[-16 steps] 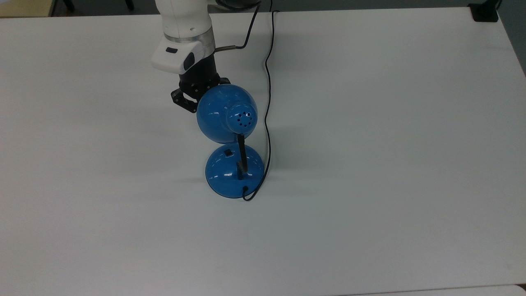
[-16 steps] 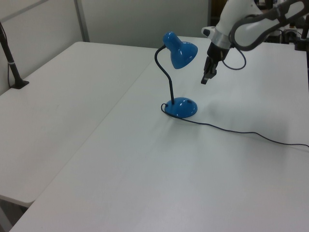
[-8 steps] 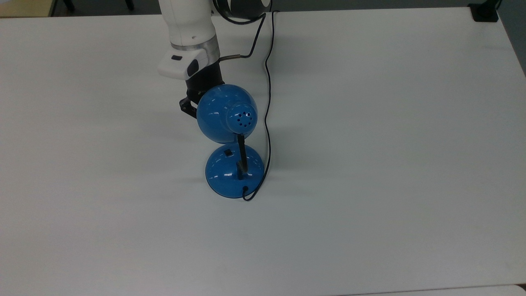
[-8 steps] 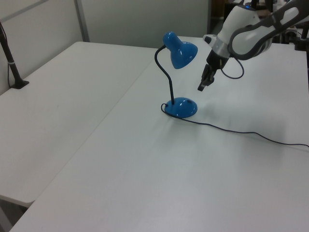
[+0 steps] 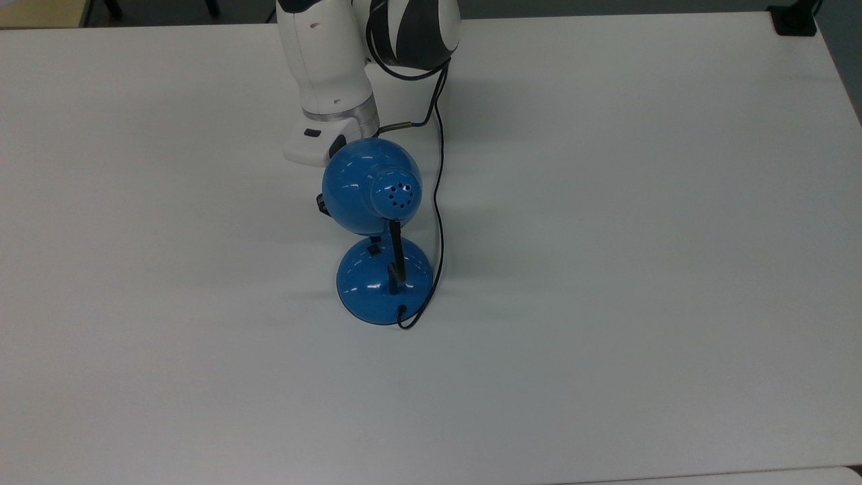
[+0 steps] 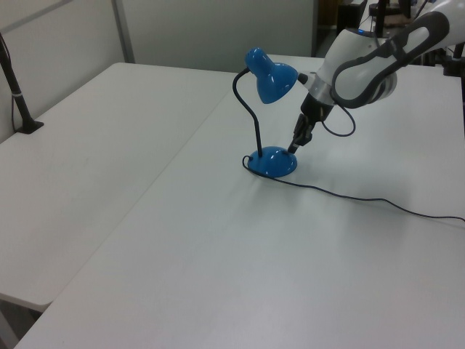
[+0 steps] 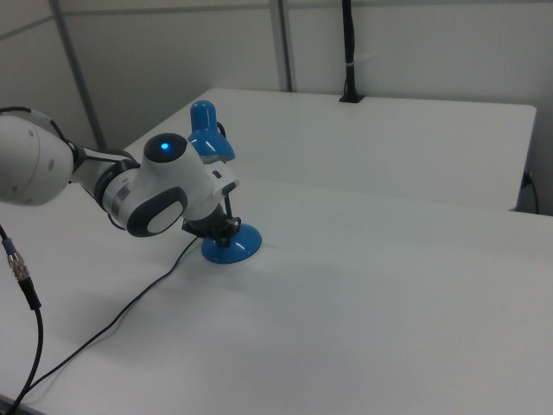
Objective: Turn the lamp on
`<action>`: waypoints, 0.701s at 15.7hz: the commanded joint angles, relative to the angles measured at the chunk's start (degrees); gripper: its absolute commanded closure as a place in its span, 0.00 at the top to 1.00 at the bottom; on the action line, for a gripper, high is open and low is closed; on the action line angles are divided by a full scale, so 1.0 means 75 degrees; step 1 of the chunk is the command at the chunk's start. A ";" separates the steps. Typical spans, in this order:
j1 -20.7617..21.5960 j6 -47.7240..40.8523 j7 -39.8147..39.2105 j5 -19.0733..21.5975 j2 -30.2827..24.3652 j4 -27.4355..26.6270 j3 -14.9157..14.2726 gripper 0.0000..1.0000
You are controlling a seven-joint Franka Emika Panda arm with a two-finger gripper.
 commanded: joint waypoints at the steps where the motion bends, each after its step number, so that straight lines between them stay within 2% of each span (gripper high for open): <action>1: 0.0008 0.0162 -0.0249 0.0436 0.0419 0.0609 0.0045 0.00; 6: 0.0008 0.0432 -0.0237 0.0554 0.0783 0.0834 0.0221 0.00; 11: 0.0008 0.0409 -0.0178 0.0577 0.0608 0.0822 0.0221 0.00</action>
